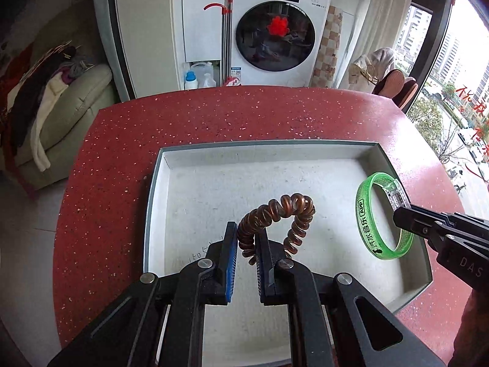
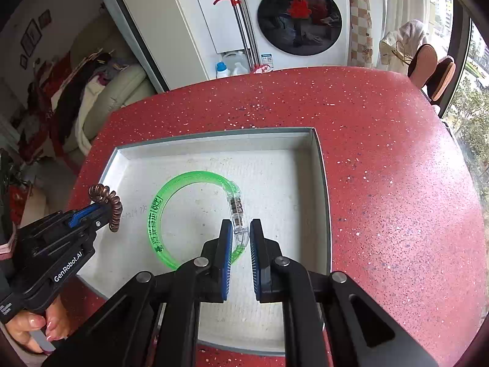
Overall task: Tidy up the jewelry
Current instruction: 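Drop hair tie into grey tray with left tool while right tool drops bangle, then withdraw both tools from the tray back over the remaining jewelry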
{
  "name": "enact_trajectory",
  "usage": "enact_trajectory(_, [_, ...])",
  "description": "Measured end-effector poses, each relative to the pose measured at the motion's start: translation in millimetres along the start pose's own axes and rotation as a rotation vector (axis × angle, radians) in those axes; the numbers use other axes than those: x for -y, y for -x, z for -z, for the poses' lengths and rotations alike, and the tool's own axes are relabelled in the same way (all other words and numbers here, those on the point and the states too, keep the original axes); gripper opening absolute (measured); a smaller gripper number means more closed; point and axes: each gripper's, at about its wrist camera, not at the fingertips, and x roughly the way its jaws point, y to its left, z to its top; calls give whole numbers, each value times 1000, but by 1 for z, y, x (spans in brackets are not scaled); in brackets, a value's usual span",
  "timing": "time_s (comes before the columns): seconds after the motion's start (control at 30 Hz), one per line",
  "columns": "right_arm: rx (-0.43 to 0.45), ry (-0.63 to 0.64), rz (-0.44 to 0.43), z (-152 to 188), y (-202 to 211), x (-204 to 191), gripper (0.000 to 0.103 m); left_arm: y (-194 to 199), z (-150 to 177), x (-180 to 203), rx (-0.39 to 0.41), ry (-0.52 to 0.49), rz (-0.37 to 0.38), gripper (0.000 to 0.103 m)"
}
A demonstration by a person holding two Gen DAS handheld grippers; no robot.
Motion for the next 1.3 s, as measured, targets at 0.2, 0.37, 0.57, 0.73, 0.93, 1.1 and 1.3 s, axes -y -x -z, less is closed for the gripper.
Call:
enact_trajectory(0.2, [-47,-1,41,5,-31,5,13,-31,9,4,-41,-17,-43,30])
enact_trajectory(0.37, [-45,8,58,9,-37,8,13,-37,14,12,-33,-56,-88,30])
enact_trajectory(0.57, [-40,-9,30,11,-35,8,28,-36,15,20,-24,-93,-134,31])
enact_trajectory(0.73, [-1,-28,-4,12,-19,10,41,-33,15,14,-29,-55,-111,52])
enact_trajectory(0.93, [31,-66,-42,14,-1,11,47,-20,15,9,24,-31,-118,103])
enact_trajectory(1.1, [45,-111,-102,21,17,12,66,6,18,10,91,-48,-122,103])
enact_trajectory(1.3, [87,-166,-199,43,51,16,84,51,34,0,137,-16,-33,103])
